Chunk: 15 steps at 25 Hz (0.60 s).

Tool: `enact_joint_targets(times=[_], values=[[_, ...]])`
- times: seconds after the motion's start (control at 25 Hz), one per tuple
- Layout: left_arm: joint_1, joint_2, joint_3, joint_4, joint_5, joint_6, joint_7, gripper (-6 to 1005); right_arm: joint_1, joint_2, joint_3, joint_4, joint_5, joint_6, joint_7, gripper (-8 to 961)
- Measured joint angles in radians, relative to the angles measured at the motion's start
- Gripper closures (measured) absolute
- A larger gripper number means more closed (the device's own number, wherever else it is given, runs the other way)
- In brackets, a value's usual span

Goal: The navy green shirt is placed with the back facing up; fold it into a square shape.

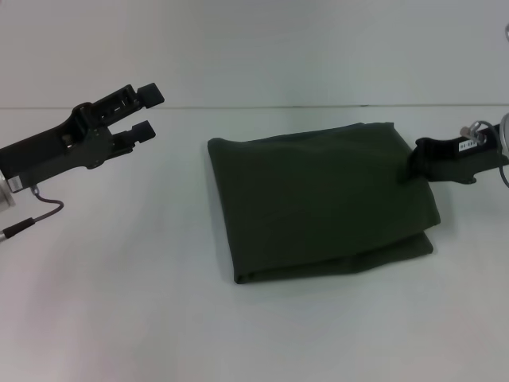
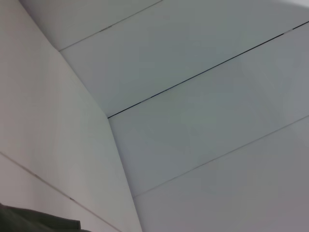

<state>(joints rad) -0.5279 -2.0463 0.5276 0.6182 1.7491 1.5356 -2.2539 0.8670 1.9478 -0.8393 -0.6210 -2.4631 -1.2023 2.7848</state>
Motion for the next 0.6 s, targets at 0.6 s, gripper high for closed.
enact_joint_targets(times=[0.6], values=[[0.002,-0.010,0.002,-0.005,0.000,0.000,0.003,53,-0.002,-0.002,0.003,0.052,-0.034,0.058,-0.001,853]])
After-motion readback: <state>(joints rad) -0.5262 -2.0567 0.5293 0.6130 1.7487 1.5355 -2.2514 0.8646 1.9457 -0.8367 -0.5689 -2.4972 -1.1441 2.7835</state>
